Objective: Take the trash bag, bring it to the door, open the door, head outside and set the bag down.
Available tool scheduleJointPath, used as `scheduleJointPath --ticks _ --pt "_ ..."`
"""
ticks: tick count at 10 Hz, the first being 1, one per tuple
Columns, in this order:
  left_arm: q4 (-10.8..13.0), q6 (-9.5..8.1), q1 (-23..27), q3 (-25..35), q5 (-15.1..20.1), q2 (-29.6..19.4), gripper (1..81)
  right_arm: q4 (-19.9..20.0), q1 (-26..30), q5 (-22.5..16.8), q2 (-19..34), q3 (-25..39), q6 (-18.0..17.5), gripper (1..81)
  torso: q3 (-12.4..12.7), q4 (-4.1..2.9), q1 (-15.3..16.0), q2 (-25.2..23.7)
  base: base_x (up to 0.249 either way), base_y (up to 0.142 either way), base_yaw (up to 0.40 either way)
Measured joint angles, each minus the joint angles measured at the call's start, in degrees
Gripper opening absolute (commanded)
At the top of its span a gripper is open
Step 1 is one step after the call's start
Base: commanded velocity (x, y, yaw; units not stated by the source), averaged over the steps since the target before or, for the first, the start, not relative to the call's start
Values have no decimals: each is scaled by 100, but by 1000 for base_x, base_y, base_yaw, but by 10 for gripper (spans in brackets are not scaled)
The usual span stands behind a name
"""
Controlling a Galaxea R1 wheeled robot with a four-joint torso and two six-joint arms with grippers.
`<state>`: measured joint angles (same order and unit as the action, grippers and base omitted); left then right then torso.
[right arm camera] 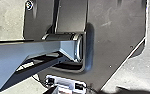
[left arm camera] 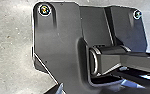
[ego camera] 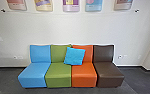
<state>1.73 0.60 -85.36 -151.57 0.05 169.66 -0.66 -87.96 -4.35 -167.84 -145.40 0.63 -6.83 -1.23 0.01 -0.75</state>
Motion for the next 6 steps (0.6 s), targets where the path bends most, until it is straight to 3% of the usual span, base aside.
scheduleJointPath --ticks 6 --pt "0 -2 30 2 -5 5 811 2 17 6 4 2 -1 811 0 0 2 2 132 0 0"
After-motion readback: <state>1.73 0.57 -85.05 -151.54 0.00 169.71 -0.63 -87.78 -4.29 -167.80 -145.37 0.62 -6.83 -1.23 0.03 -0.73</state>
